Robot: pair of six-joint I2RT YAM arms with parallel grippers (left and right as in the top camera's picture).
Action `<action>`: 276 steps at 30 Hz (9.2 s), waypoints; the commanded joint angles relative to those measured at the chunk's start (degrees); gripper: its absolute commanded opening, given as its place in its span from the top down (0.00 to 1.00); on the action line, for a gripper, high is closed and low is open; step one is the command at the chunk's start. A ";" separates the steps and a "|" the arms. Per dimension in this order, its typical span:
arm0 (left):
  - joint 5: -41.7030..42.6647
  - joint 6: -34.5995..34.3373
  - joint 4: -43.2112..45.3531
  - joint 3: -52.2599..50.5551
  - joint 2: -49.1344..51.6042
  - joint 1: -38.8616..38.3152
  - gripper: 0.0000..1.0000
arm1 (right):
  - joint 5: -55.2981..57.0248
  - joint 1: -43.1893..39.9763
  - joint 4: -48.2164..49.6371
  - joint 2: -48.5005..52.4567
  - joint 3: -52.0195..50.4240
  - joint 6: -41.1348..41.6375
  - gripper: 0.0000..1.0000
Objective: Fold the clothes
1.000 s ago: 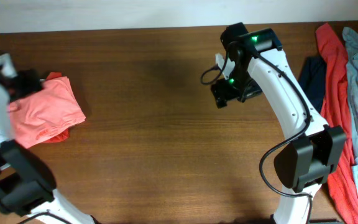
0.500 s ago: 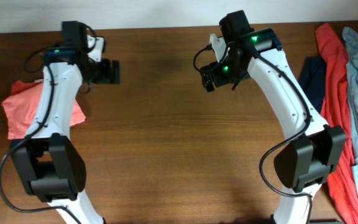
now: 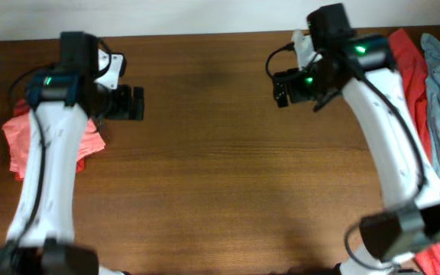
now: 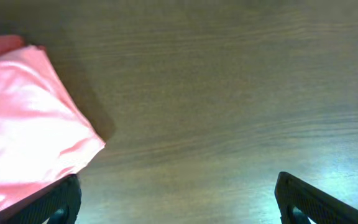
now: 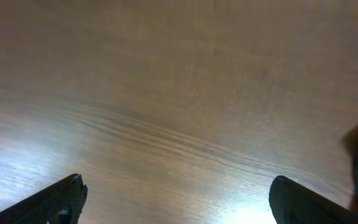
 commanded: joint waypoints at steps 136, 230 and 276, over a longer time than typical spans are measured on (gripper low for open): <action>0.59 0.68 12.20 -42.42 -57.42 0.13 0.01 | 4.63 -9.92 71.73 -103.82 -113.35 2.54 0.01; -0.90 1.31 61.64 -96.59 -95.49 -0.31 0.01 | 4.63 -9.92 71.73 -103.82 -113.35 2.54 0.01; -0.90 1.31 61.66 -96.59 -95.49 -0.28 0.00 | 4.63 -9.92 71.73 -103.82 -113.35 2.54 0.01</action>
